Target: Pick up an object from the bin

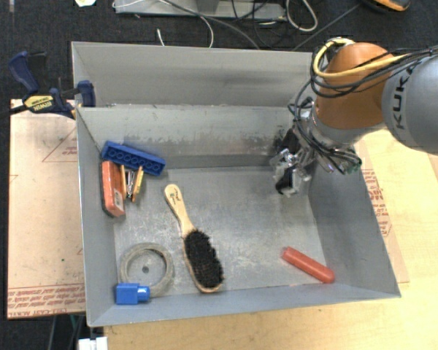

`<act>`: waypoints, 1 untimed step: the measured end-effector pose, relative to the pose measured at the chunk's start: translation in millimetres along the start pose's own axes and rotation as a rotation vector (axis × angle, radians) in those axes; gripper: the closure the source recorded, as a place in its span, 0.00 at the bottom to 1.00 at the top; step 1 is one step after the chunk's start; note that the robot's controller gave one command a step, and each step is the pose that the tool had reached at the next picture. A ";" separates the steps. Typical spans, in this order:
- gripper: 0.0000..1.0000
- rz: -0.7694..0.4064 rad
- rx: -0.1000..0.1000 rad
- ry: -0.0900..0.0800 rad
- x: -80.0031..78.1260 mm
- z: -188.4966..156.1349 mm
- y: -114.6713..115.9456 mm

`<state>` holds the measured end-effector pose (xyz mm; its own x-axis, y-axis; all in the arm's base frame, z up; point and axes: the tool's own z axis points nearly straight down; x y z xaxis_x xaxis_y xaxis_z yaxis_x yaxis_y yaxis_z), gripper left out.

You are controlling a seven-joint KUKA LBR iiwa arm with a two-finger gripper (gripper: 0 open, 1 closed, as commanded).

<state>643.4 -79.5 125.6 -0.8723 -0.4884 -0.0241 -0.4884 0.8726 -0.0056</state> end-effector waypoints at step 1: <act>1.00 0.002 -0.003 0.003 -0.3 -32.6 0.9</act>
Offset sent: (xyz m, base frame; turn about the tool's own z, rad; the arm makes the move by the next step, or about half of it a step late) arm -0.0016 0.0006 0.0212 0.0010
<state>642.5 -78.8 158.2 -0.8731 -0.4871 -0.0214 -0.4871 0.8733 -0.0024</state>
